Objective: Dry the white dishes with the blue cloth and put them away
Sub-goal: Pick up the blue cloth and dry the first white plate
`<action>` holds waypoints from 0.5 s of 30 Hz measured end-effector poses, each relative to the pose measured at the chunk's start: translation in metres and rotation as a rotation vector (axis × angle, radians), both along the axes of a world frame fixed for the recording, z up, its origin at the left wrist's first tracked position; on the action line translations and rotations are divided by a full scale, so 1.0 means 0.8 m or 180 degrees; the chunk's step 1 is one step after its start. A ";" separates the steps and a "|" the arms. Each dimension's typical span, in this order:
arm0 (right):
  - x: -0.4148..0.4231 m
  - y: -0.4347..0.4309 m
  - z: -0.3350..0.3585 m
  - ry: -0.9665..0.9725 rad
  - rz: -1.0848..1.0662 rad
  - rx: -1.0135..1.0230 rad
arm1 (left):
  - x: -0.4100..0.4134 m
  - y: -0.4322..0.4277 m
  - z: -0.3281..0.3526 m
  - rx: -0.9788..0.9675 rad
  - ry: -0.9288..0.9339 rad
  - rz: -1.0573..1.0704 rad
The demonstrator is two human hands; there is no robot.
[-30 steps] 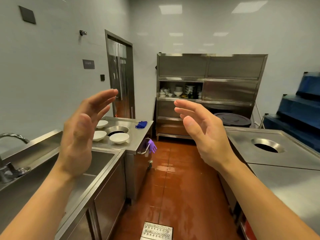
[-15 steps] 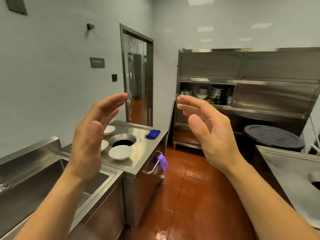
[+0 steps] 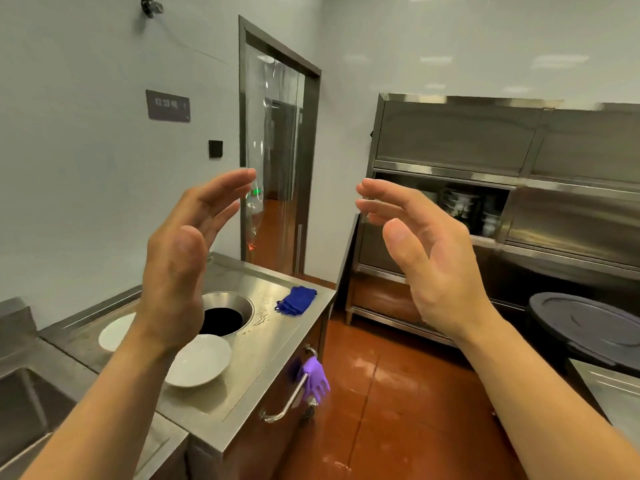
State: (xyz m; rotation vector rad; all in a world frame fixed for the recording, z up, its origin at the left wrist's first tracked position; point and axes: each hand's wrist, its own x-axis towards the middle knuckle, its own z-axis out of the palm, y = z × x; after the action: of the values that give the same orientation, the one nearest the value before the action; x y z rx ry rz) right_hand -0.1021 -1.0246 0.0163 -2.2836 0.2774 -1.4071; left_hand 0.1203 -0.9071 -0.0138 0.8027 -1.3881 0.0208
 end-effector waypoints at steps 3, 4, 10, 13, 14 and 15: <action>0.025 -0.076 -0.002 0.0016 -0.0003 0.0049 | 0.021 -0.079 0.001 0.0041 -0.0022 0.0008; 0.035 -0.106 -0.005 0.0008 -0.0006 0.0074 | 0.029 -0.109 0.001 0.0064 -0.0046 0.0001; 0.089 -0.272 -0.034 0.0009 0.0256 0.0190 | 0.073 -0.264 -0.023 0.0205 -0.0075 0.0171; 0.112 -0.359 -0.052 0.0010 0.0399 0.0198 | 0.091 -0.337 -0.040 0.0270 -0.0059 0.0331; 0.122 -0.393 -0.058 0.0051 0.0488 0.0222 | 0.095 -0.366 -0.046 0.0307 -0.0038 0.0412; 0.131 -0.422 -0.061 0.0092 0.0578 0.0254 | 0.100 -0.389 -0.049 0.0331 -0.0004 0.0474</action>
State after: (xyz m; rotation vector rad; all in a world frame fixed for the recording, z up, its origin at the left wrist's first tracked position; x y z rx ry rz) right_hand 0.0026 -1.3622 -0.0323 -2.2050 0.1290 -1.2505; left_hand 0.2000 -1.2184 -0.0530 0.9920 -1.3363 0.0651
